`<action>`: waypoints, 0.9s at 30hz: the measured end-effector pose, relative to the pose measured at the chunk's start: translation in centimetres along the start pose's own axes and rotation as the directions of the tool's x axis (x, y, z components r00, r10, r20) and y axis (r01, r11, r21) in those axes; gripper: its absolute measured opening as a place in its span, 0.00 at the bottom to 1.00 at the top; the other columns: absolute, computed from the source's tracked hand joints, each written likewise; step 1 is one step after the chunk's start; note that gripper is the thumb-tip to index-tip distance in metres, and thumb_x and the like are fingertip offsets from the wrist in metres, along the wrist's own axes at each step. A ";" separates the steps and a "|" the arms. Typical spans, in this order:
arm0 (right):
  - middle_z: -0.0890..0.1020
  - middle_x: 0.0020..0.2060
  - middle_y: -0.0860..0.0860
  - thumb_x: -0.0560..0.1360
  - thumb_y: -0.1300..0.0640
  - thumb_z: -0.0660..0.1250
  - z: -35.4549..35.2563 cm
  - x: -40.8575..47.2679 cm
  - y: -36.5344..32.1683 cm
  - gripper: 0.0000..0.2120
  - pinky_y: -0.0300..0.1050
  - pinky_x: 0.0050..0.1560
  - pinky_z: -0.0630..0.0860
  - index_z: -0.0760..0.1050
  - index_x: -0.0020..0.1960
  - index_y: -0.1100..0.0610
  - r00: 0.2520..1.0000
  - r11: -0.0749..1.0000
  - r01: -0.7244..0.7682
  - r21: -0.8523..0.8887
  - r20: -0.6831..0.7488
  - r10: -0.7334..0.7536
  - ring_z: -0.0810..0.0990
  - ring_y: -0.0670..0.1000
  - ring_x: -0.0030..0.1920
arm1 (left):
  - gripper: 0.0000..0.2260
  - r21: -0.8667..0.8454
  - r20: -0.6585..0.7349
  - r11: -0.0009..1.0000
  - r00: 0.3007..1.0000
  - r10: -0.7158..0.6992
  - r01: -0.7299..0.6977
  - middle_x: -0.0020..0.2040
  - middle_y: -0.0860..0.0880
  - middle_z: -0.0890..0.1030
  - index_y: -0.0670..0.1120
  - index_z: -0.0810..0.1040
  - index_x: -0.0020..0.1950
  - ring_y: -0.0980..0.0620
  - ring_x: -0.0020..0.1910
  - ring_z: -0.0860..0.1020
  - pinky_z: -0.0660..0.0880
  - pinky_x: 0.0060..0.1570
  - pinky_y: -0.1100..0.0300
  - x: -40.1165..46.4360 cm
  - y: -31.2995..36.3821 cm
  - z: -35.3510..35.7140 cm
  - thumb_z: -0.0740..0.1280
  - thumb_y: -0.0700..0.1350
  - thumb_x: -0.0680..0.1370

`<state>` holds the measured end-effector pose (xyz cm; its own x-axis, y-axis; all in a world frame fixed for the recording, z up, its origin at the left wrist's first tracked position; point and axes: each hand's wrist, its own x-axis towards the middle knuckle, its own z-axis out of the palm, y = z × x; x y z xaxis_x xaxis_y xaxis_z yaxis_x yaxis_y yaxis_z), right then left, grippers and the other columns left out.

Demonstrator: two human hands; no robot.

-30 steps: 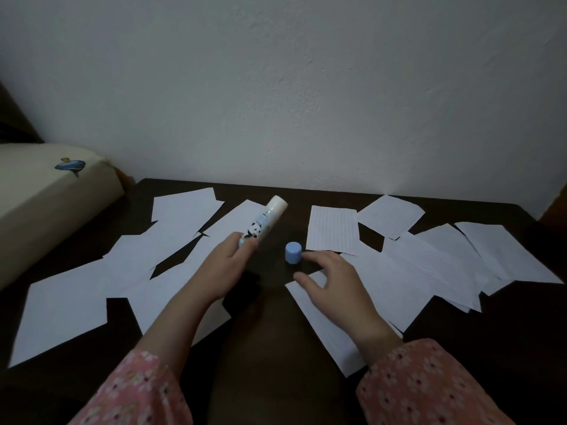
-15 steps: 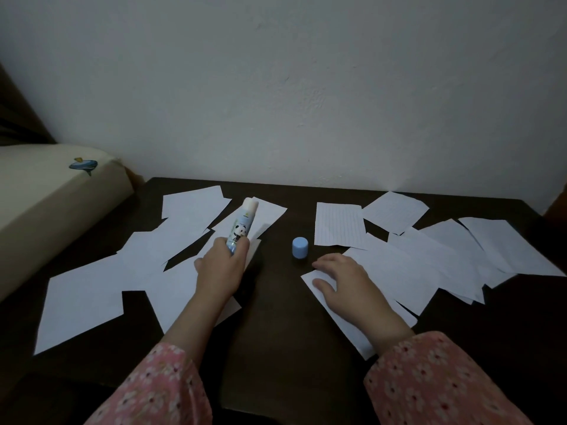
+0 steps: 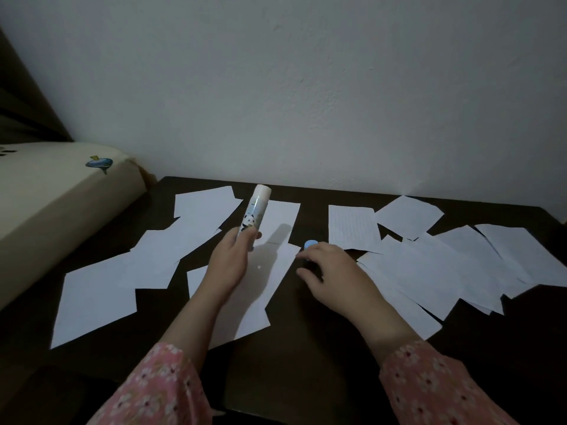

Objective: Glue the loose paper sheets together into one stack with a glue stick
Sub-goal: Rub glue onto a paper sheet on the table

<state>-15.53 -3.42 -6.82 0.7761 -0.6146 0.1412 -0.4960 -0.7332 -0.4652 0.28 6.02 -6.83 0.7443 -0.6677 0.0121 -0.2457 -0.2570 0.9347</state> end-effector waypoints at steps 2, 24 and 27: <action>0.71 0.68 0.45 0.79 0.51 0.63 1.0 0.6 -1.3 0.18 0.43 0.65 0.68 0.71 0.68 0.48 0.997 0.999 0.054 -0.006 0.059 -0.053 0.70 0.46 0.67 | 0.12 -0.019 0.048 0.999 0.998 -0.034 0.035 0.53 0.50 0.79 0.50 0.74 0.58 0.52 0.52 0.76 0.70 0.50 0.54 0.3 -0.1 -1.6 0.56 0.54 0.81; 0.75 0.60 0.46 0.76 0.40 0.62 3.6 -0.5 -1.4 0.22 0.45 0.63 0.71 0.72 0.67 0.46 0.999 0.987 0.041 -0.158 0.033 -0.036 0.73 0.47 0.60 | 0.22 0.266 -0.002 0.962 0.998 -0.066 0.064 0.52 0.57 0.74 0.50 0.71 0.60 0.55 0.55 0.70 0.70 0.54 0.58 -0.5 -3.1 -4.1 0.76 0.41 0.70; 0.78 0.57 0.45 0.75 0.38 0.64 3.2 -0.4 -1.2 0.22 0.44 0.59 0.75 0.73 0.66 0.44 0.998 0.989 0.022 -0.148 0.058 -0.014 0.75 0.46 0.56 | 0.24 0.293 -0.026 0.954 0.998 -0.062 0.066 0.55 0.54 0.74 0.48 0.72 0.63 0.55 0.55 0.69 0.71 0.55 0.57 -0.1 -3.3 -4.3 0.76 0.41 0.70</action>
<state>-14.04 -1.34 -9.12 0.8040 -0.5867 0.0967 -0.5310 -0.7816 -0.3273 3.71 9.96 -8.37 0.7738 -0.6323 -0.0364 -0.3666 -0.4940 0.7884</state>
